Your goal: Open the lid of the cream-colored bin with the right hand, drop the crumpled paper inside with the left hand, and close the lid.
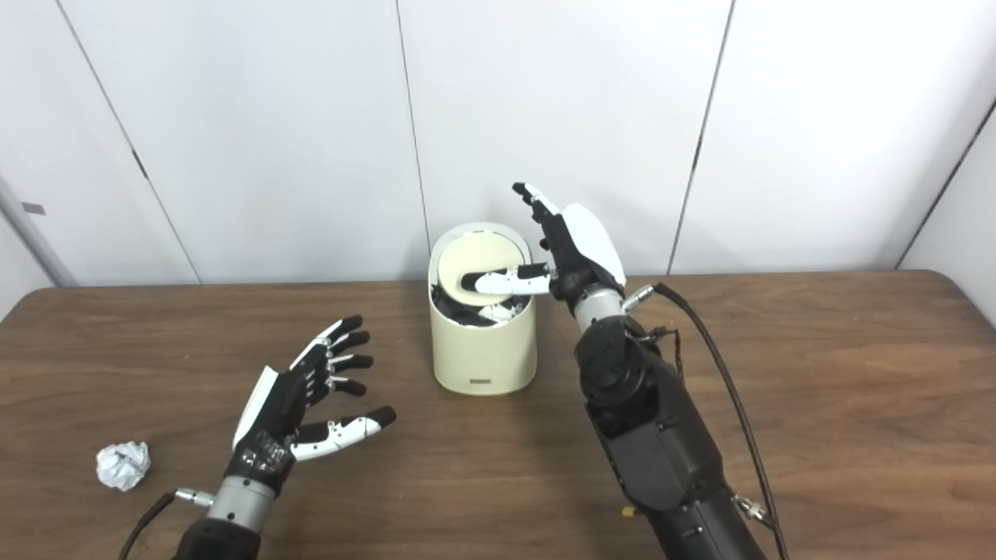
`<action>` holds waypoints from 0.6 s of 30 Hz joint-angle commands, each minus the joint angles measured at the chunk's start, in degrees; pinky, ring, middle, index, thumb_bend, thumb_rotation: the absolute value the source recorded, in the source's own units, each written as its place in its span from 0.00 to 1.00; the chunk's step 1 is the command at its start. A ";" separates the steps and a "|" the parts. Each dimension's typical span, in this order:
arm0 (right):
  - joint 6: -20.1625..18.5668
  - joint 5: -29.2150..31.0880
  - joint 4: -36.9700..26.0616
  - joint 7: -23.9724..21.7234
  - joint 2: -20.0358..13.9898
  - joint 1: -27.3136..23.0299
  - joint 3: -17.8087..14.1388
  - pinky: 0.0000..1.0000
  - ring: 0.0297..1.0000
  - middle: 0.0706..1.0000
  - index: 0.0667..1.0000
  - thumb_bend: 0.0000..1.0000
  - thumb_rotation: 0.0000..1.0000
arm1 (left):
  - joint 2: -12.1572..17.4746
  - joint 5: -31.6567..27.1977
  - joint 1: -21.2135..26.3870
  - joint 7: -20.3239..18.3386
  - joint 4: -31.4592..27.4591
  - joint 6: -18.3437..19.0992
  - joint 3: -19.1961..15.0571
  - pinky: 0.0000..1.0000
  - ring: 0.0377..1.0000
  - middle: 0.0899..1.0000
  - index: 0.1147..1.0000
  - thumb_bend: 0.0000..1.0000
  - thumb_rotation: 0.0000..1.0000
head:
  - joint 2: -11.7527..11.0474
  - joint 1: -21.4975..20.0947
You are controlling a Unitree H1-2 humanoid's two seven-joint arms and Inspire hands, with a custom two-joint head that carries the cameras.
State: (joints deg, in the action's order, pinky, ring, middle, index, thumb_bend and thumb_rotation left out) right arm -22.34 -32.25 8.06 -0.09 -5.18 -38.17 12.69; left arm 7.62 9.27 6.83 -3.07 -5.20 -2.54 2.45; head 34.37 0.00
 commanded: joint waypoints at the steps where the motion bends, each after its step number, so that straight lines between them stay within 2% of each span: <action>1: 0.83 -0.95 -1.23 0.79 -0.43 -3.22 0.11 0.75 0.88 0.91 0.90 0.90 0.34 | 0.23 -0.05 0.99 -0.03 -2.52 -0.53 -0.07 0.64 0.77 0.85 0.91 0.76 0.13 | 0.04 0.06; 18: 0.09 -1.87 0.37 0.58 -1.25 -3.03 0.70 0.73 0.87 0.91 0.89 0.88 0.26 | 0.37 -0.09 0.02 -0.21 -3.99 0.21 0.00 0.63 0.77 0.86 0.91 0.77 0.15 | 0.87 0.39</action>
State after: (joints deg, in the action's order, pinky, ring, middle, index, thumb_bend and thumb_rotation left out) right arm -22.70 -33.06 8.88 -0.04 -5.73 -38.60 13.27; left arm 7.65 9.25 5.94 -3.21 -6.84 -1.26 2.49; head 35.16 0.35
